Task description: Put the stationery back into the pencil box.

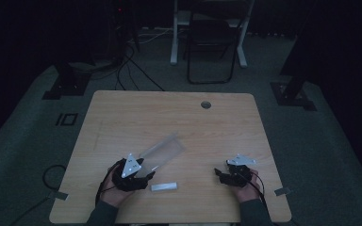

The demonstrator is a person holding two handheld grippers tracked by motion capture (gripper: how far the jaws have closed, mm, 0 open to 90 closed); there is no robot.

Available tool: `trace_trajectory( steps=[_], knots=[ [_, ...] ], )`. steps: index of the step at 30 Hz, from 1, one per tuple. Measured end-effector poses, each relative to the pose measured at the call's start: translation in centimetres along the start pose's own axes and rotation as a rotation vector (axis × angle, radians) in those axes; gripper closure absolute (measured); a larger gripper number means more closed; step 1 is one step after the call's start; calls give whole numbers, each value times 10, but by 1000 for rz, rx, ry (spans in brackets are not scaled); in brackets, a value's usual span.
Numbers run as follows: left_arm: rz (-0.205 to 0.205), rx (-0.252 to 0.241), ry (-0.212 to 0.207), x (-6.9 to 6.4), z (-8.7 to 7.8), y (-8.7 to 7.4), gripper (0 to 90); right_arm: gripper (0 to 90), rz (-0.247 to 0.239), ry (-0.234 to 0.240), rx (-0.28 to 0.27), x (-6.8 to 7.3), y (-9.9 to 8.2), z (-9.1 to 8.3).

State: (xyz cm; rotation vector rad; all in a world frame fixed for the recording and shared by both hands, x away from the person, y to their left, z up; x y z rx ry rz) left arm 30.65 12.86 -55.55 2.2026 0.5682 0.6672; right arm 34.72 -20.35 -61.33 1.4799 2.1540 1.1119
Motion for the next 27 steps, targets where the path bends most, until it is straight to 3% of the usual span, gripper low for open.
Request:
trace_trajectory(
  steps=[10,17,27],
  knots=[
    [24,-11,-54,-14,5,4,378,345,0,0,0,0,0,0],
    [8,-30,-113,-21,6,6,434,345,0,0,0,0,0,0],
    [23,-29,-185,-34,11,7,499,345,0,0,0,0,0,0]
  ],
)
Point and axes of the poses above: each handheld gripper's, and its own axes: z roughly forward along the jaws, y roughly out of its top, x roughly to its left, the point moved 7 cm from there along z, roughly forward along the jaws, and after that the axes turned 13 degrees about z, right-handed, at the moved point
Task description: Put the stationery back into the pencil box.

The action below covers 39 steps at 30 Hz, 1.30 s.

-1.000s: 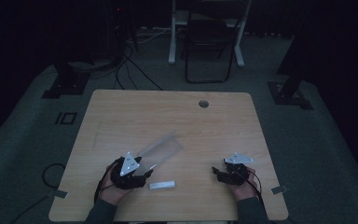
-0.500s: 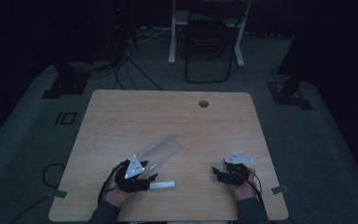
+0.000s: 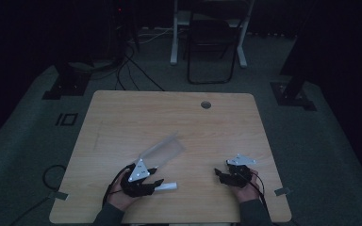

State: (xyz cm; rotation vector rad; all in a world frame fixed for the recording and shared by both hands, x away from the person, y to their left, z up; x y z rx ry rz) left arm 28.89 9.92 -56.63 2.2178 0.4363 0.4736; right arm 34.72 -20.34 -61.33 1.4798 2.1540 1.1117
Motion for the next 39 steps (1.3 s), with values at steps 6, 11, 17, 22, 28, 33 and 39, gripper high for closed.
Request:
trace_trajectory(
  steps=[6,11,17,22,28,33,39],
  knots=[
    [17,12,-32,-5,4,-2,514,344,0,0,0,0,0,0],
    [37,20,-56,-11,6,-5,511,345,0,0,0,0,0,0],
    [56,43,-66,-14,7,-11,508,344,0,0,0,0,0,0],
    [65,71,-75,-17,10,-16,497,345,0,0,-1,0,0,0],
    [84,105,-84,-22,15,-21,475,345,0,0,0,0,0,0],
    [81,127,-88,-22,17,-25,495,344,0,0,-1,0,0,0],
    [79,144,-94,-22,19,-28,519,343,-1,1,0,0,0,0]
  ],
)
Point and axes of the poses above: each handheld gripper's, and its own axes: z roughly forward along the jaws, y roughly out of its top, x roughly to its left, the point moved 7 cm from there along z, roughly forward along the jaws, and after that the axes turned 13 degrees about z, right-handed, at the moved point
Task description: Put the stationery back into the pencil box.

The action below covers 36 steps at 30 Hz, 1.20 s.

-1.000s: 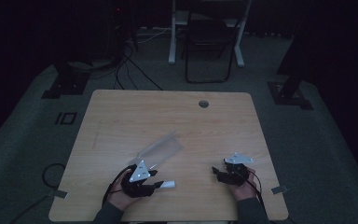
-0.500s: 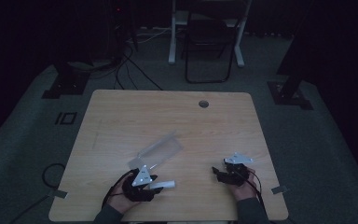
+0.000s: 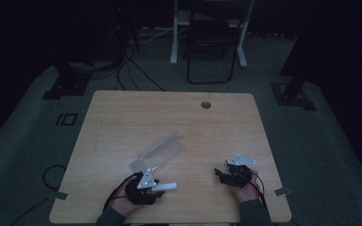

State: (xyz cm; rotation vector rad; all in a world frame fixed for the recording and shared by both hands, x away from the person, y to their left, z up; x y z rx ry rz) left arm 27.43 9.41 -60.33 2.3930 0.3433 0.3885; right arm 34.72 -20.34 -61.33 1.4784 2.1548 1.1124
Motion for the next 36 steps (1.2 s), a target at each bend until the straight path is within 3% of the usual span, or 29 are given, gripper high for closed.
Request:
trace_trajectory(
  steps=[12,16,22,31,36],
  knots=[
    [-6,18,-5,1,3,1,580,341,0,0,0,0,0,0],
    [6,29,-17,0,6,5,589,341,0,1,1,0,0,0],
    [25,40,-33,-3,7,8,671,341,0,0,0,0,0,0],
    [40,34,31,-5,10,12,708,341,0,1,1,0,0,0],
    [54,47,94,-2,11,13,710,341,0,1,0,0,0,0]
  ],
)
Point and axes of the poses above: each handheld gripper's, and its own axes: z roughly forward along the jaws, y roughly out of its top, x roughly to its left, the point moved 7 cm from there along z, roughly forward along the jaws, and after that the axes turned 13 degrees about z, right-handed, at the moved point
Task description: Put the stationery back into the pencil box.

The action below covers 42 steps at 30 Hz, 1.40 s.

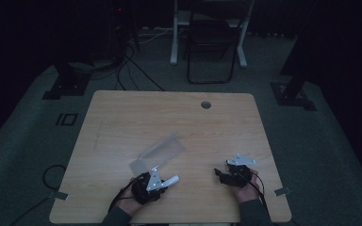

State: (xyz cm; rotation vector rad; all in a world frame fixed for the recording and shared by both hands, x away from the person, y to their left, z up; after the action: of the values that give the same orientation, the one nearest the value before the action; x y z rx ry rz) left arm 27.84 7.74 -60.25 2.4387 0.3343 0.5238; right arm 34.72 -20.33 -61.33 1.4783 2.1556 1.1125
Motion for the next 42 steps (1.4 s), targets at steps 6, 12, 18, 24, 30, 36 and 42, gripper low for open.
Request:
trace_trajectory(
  steps=[6,12,18,24,30,36,42],
  knots=[
    [13,-8,13,0,-2,4,711,341,0,0,0,0,0,0],
    [29,-6,34,0,-5,7,711,341,0,0,0,0,0,0],
    [35,-10,55,2,-8,8,711,341,0,0,0,0,0,0],
    [40,-28,74,3,-13,12,711,340,1,0,0,0,0,0],
    [45,-41,91,5,-18,15,711,340,0,0,0,0,0,0],
    [44,-50,100,7,-21,19,711,340,0,0,0,0,0,0],
    [46,-57,114,11,-24,22,711,339,0,1,0,0,0,0]
  ],
)
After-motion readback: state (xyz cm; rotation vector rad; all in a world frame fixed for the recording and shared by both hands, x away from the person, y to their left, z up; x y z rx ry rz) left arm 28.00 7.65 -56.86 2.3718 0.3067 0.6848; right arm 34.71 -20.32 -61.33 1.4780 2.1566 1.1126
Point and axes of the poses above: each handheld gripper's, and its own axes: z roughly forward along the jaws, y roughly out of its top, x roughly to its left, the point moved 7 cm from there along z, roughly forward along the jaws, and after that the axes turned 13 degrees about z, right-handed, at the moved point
